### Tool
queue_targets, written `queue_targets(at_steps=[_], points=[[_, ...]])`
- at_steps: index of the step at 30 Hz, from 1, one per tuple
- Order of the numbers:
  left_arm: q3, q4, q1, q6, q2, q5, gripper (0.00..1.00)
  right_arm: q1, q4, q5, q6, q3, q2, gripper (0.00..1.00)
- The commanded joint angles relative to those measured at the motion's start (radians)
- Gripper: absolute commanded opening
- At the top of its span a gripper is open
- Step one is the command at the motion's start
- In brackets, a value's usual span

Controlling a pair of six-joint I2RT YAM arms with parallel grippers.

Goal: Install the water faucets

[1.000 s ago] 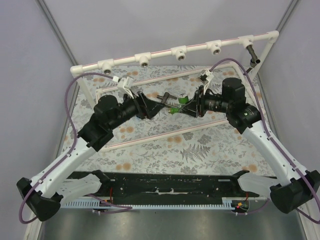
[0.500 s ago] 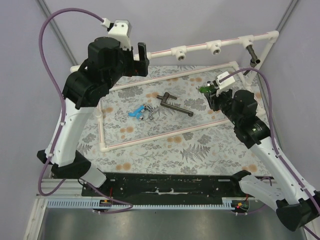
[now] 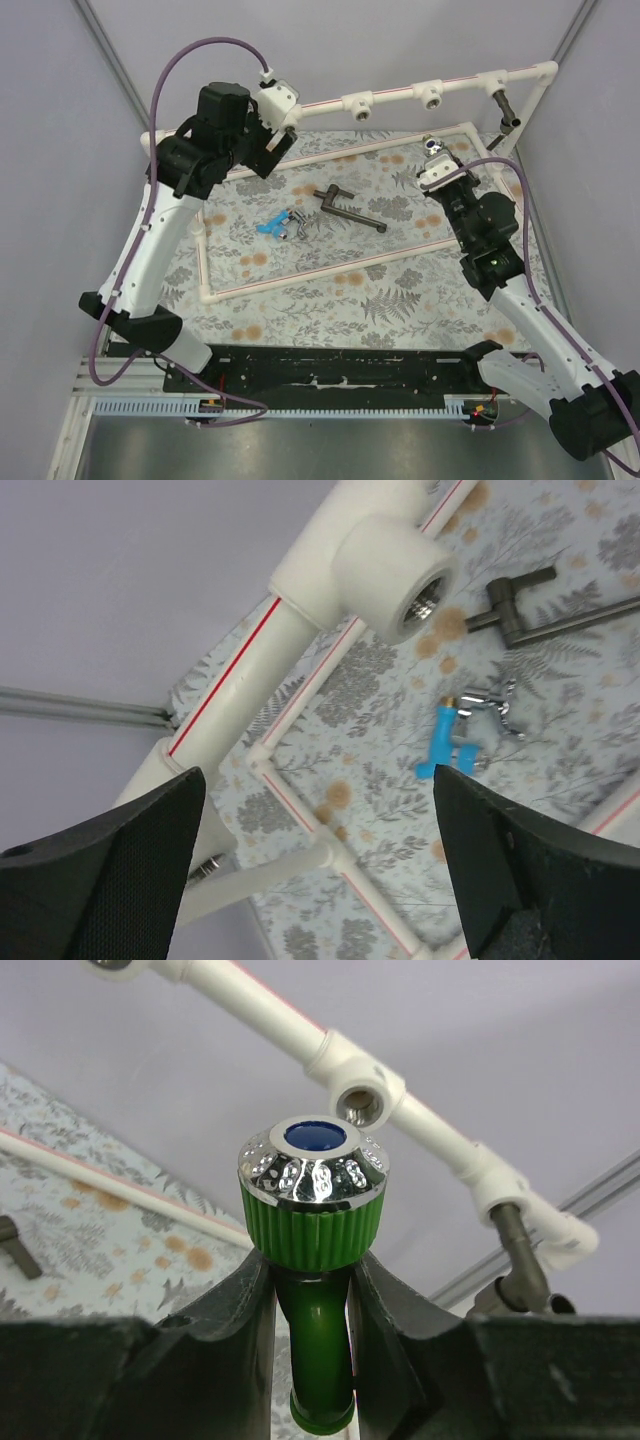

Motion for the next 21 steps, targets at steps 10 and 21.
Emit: queue_targets(at_steps=[10,21], points=[[-0.31,0.371,0.149,0.473,-0.102,0.18,0.92,0.006,0.255,-0.062,-0.328,-0.062,-0.004,0.0],[-0.534,0.73,0.144,0.576,-0.225,0.185,0.9,0.016,0.251,-0.049,-0.474,-0.053,0.007,0.0]])
